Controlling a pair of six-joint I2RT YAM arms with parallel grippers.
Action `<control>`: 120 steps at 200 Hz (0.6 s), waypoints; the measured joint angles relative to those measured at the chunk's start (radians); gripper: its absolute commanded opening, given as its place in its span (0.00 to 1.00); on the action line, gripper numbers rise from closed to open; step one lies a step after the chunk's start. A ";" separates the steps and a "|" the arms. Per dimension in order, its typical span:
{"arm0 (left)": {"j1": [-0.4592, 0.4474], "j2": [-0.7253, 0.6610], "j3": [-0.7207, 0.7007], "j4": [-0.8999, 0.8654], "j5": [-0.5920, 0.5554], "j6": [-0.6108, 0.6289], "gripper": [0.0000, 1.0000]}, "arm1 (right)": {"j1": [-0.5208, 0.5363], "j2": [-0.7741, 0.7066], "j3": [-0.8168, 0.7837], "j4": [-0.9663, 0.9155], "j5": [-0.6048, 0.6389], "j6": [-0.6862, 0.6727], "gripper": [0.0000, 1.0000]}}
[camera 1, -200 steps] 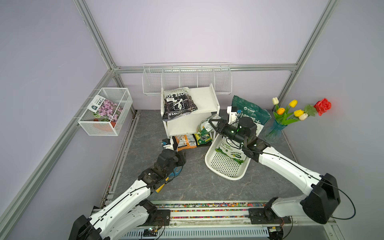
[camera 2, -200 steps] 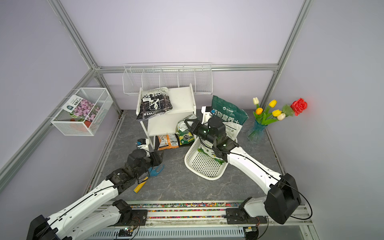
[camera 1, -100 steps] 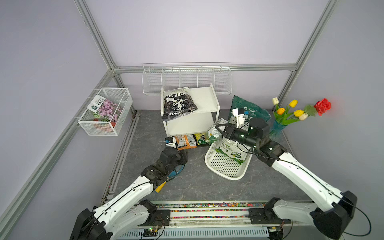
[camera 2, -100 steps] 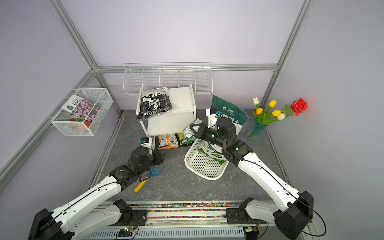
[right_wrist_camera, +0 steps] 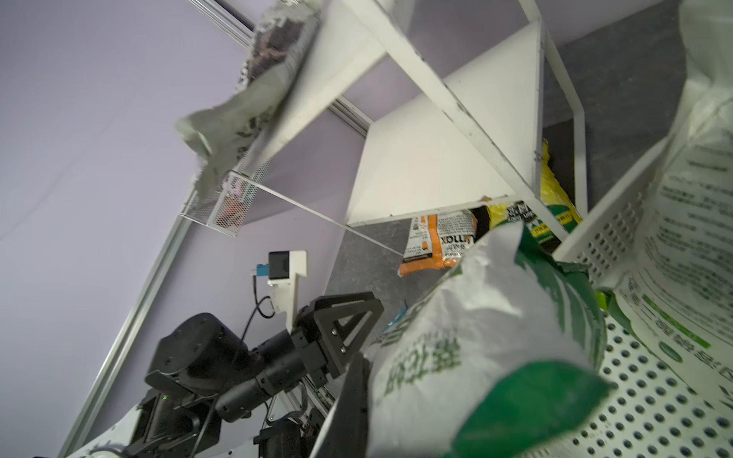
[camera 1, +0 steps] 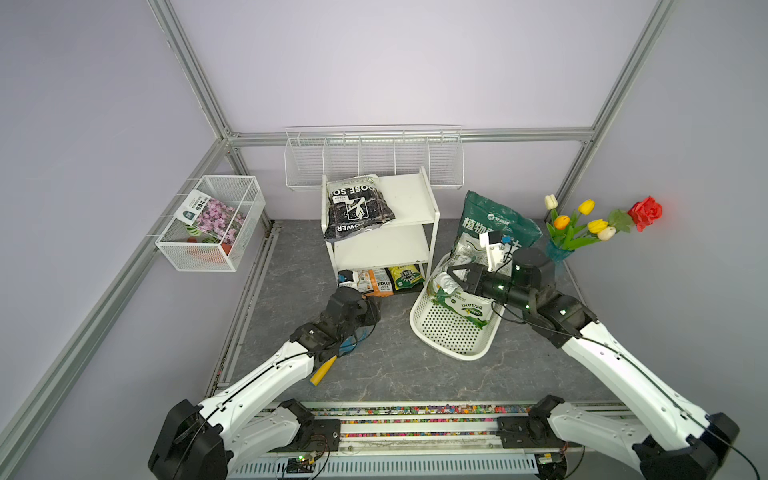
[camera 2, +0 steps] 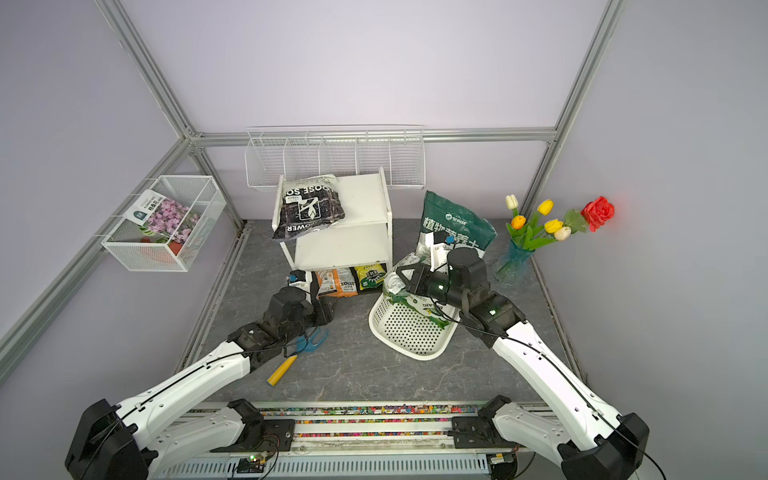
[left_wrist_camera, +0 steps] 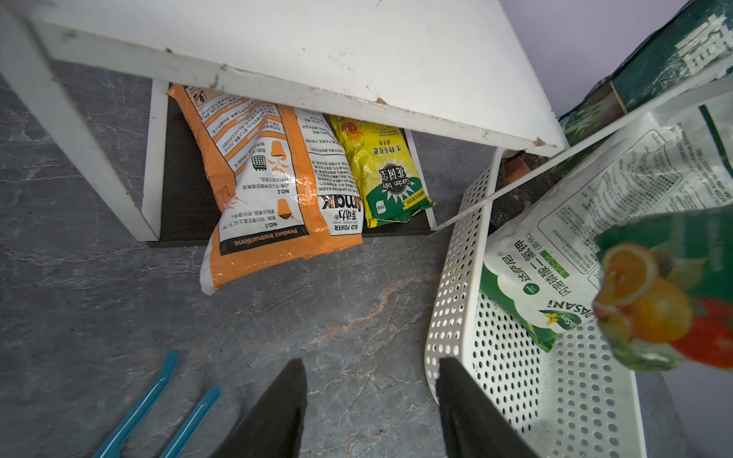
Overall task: Take down the fertilizer bag from the shelf
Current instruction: Place the fertilizer bag in the storage box.
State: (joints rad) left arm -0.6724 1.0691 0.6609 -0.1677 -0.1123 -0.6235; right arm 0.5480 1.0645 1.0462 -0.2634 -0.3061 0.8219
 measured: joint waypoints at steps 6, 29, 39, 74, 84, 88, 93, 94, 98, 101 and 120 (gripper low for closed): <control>0.000 0.005 0.002 0.000 0.002 0.000 0.57 | -0.001 0.000 -0.013 -0.010 0.002 -0.002 0.00; 0.000 0.025 0.004 0.001 0.010 0.000 0.57 | -0.005 0.004 -0.060 -0.027 0.002 -0.005 0.00; 0.000 0.031 0.004 0.000 0.013 0.000 0.57 | -0.005 0.011 -0.074 -0.030 0.002 -0.004 0.00; 0.000 0.039 0.004 0.000 0.024 0.000 0.57 | -0.005 0.082 -0.114 -0.018 0.000 0.016 0.00; 0.000 0.039 0.004 0.000 0.028 0.000 0.57 | -0.006 0.111 -0.121 -0.011 -0.003 0.024 0.00; 0.000 0.039 0.004 0.000 0.031 -0.001 0.57 | -0.005 0.124 -0.123 -0.009 -0.004 0.027 0.00; 0.000 0.039 0.004 0.000 0.032 -0.001 0.57 | -0.005 0.139 -0.124 -0.008 -0.006 0.029 0.00; 0.000 0.039 0.004 0.000 0.032 -0.001 0.57 | -0.005 0.141 -0.124 -0.008 -0.006 0.030 0.00; 0.000 0.039 0.004 0.000 0.033 -0.001 0.57 | -0.005 0.154 -0.124 -0.006 -0.006 0.031 0.00; 0.000 0.040 0.004 0.000 0.034 -0.001 0.57 | -0.005 0.163 -0.124 -0.003 -0.006 0.032 0.00; 0.000 0.042 0.004 0.000 0.039 -0.004 0.57 | -0.005 0.211 -0.124 0.016 -0.005 0.035 0.00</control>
State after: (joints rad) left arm -0.6724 1.1110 0.6651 -0.1680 -0.0731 -0.6277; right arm 0.5426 1.2758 0.9226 -0.2470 -0.3111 0.8570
